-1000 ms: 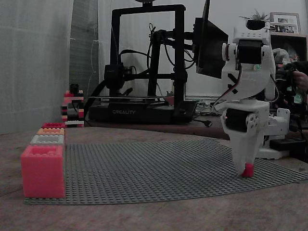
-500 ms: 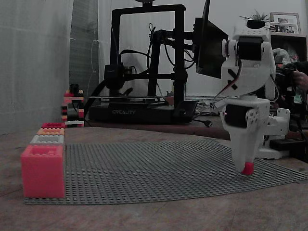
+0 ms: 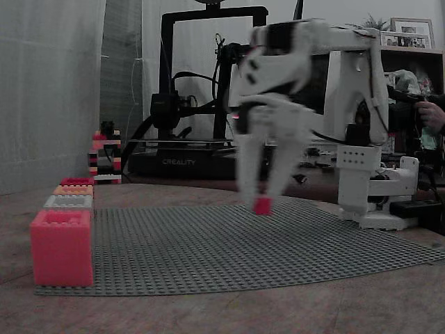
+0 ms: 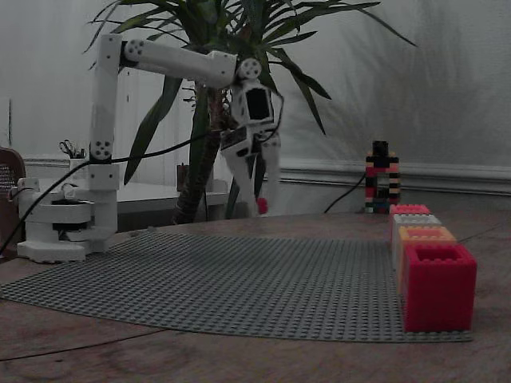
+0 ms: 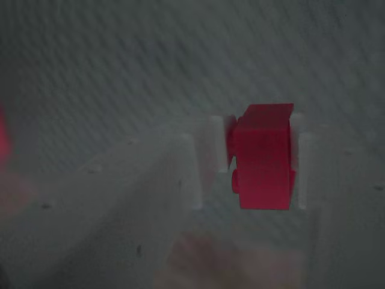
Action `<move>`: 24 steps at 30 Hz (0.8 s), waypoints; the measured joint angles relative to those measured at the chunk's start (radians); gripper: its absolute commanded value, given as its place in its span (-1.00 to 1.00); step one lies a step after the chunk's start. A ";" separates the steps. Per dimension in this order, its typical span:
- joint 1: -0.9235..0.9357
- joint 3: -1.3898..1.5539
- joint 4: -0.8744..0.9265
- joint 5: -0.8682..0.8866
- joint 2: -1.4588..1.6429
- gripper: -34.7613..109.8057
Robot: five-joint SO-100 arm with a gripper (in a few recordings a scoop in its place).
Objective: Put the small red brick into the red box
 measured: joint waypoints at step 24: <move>0.641 -0.212 -0.298 -0.156 0.008 -0.52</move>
